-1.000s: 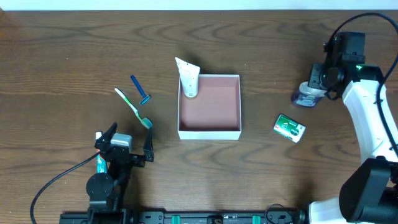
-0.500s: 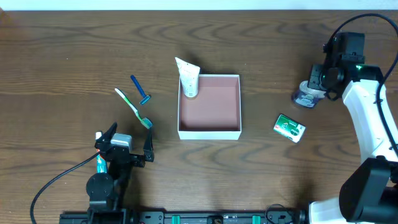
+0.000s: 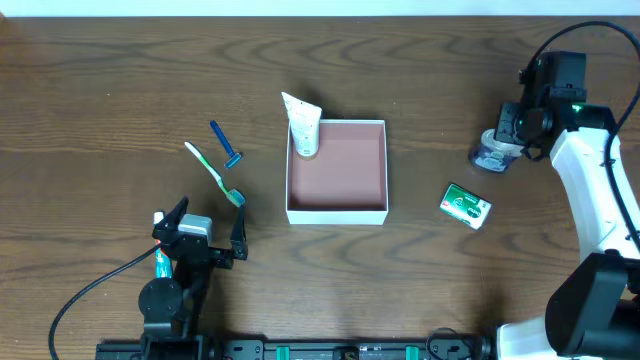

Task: Pack container
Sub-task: 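Move the right gripper to the blue soap pump bottle and grasp it, then lift the soap bottle and carry it into the box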

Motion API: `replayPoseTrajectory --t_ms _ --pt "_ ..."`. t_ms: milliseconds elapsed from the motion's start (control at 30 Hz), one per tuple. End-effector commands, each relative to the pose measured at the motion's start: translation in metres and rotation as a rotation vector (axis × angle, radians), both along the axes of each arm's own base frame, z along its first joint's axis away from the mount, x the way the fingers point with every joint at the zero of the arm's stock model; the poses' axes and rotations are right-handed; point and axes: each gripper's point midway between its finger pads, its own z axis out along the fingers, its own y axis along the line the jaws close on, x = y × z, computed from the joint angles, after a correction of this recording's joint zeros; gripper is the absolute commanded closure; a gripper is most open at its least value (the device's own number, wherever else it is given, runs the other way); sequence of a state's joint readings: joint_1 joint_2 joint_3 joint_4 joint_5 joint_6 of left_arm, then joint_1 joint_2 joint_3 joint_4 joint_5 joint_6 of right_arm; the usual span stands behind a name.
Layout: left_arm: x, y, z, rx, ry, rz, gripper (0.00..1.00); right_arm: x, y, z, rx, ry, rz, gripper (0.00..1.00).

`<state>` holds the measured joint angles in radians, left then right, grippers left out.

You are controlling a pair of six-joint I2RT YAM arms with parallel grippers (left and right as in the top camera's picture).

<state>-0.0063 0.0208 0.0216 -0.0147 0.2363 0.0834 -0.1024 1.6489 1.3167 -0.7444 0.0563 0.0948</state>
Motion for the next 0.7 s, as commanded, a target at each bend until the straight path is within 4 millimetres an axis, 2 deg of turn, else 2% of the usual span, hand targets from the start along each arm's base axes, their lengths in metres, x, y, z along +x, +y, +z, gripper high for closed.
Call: replayPoseTrajectory --t_ms 0,200,367,500,667 --pt "-0.001 -0.001 -0.017 0.008 0.051 -0.009 0.02 0.003 0.002 0.000 0.013 -0.007 0.038 0.99" --pt "-0.001 -0.001 -0.017 0.008 0.051 -0.010 0.02 0.003 0.005 0.003 0.014 -0.015 0.056 0.99" --pt "-0.001 -0.001 -0.017 0.008 0.052 -0.010 0.02 0.006 0.010 0.017 0.013 -0.057 0.082 0.99" --pt "-0.001 -0.001 -0.017 0.008 0.051 -0.010 0.02 0.010 0.021 0.038 0.049 -0.129 0.123 0.99" --pt "-0.001 -0.001 -0.017 0.008 0.051 -0.010 0.02 0.010 0.044 0.077 0.109 -0.252 0.207 0.99"
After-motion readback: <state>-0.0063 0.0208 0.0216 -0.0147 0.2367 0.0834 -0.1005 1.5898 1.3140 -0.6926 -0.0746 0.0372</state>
